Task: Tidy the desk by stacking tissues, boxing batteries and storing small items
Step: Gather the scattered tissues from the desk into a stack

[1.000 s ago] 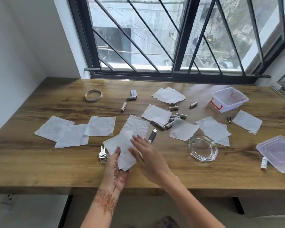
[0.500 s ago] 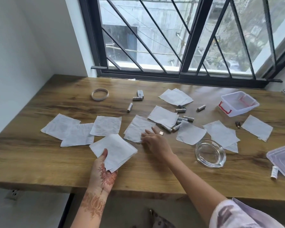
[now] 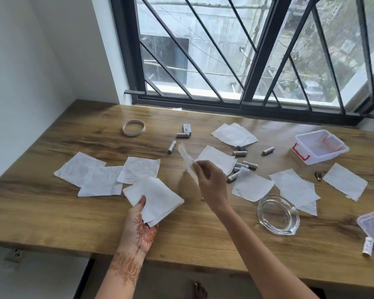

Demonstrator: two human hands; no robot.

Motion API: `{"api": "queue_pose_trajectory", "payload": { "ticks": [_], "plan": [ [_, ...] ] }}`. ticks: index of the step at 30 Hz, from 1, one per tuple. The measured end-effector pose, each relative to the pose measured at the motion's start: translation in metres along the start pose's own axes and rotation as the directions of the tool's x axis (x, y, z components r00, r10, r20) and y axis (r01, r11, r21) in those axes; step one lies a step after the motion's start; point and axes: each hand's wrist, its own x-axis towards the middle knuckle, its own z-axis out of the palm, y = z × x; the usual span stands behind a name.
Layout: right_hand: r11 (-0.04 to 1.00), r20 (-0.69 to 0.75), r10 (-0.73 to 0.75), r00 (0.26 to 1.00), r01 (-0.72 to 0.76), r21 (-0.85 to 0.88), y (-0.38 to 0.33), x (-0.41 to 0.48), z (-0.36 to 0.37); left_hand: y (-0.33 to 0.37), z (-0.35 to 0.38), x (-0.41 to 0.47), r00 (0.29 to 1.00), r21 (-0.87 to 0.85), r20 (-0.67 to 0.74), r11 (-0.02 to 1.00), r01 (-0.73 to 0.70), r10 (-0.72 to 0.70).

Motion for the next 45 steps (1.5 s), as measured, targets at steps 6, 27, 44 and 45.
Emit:
{"api": "queue_pose_trajectory", "payload": {
  "ticks": [6,27,44,45],
  "plan": [
    [0.915,0.167,-0.343,0.924,0.369,-0.162,-0.015,-0.037,0.003,-0.017,0.027,0.006,0.999,0.0,0.015,0.999,0.045,-0.045],
    [0.67,0.316,0.052,0.947,0.202,-0.714,0.051,0.061,-0.003,-0.025,0.06,0.012,0.999,0.033,0.031,0.999,0.041,-0.042],
    [0.904,0.005,-0.299,0.954,0.285,-0.318,0.039,0.053,-0.017,-0.021,0.055,0.034,0.997,0.025,0.027,0.997,0.076,-0.077],
    [0.885,0.0,-0.379,0.925,0.362,-0.294,0.039,0.046,-0.018,-0.021,0.057,0.036,0.997,0.028,0.021,0.997,0.078,-0.078]
  ]
}}
